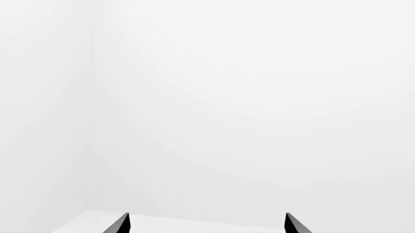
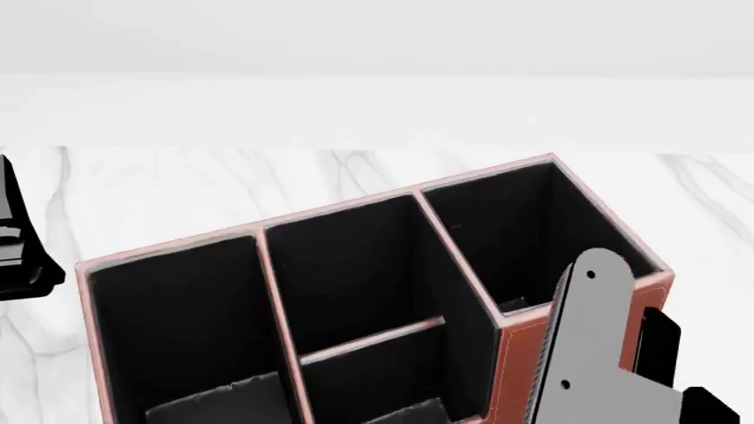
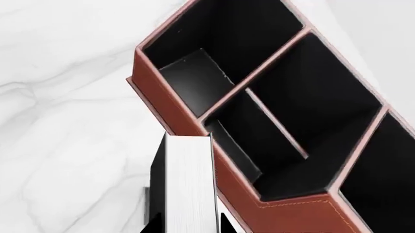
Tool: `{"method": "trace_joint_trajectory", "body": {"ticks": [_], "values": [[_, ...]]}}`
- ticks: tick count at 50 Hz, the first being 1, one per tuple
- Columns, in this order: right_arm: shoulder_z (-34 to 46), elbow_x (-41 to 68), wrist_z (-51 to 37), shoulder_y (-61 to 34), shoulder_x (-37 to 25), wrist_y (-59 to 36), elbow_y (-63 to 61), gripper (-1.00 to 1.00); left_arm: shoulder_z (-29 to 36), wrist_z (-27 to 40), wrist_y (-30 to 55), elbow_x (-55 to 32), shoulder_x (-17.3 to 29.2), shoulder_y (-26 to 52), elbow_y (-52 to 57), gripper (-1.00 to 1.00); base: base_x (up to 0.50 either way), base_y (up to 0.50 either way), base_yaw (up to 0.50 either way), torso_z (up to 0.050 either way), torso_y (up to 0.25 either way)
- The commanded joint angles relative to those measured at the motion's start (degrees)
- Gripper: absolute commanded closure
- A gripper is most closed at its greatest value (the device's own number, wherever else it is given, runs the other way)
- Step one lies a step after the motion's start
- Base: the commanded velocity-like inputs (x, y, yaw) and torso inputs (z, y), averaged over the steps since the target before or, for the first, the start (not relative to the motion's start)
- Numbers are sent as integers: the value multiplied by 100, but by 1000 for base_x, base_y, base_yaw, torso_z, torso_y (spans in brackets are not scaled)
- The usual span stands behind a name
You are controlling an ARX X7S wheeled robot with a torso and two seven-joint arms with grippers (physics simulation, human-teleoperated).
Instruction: Pick up the book and place it in the front compartment of the caddy.
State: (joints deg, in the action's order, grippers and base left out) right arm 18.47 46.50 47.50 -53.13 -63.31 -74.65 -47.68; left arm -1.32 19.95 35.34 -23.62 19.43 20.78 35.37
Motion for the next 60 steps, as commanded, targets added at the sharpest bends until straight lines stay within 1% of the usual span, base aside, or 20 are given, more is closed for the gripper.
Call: {"method": "trace_joint_trajectory", "body": {"ticks": [1, 10, 20, 26, 44, 50, 60], "values": [[-17, -72, 302, -1308, 225, -453, 145, 100, -107, -74, -247, 184, -94, -36, -63, -100, 0, 0, 0, 0, 0], [333, -123, 482, -2377, 412, -864, 354, 100, -88, -67, -279, 183, -83, -41, -89, -100, 0, 0, 0, 0, 1], [1065, -404, 741, -3657, 631, -1125, 779, 100, -62, -51, -298, 180, -76, -44, -110, -100, 0, 0, 0, 0, 1], [1361, -464, 896, -4370, 748, -1266, 966, 100, -60, -40, -301, 167, -72, -55, -103, -100, 0, 0, 0, 0, 0], [1079, -113, 639, -4246, 733, -1271, 960, 100, -62, 9, -247, 117, -24, -13, -50, -100, 0, 0, 0, 0, 1], [1159, -203, 487, -4108, 660, -1054, 949, 100, -44, 14, -257, 117, -15, -5, -66, -100, 0, 0, 0, 0, 2], [1177, -171, 461, -4119, 647, -1034, 960, 100, -34, 30, -266, 102, -1, -5, -69, -100, 0, 0, 0, 0, 1]]}}
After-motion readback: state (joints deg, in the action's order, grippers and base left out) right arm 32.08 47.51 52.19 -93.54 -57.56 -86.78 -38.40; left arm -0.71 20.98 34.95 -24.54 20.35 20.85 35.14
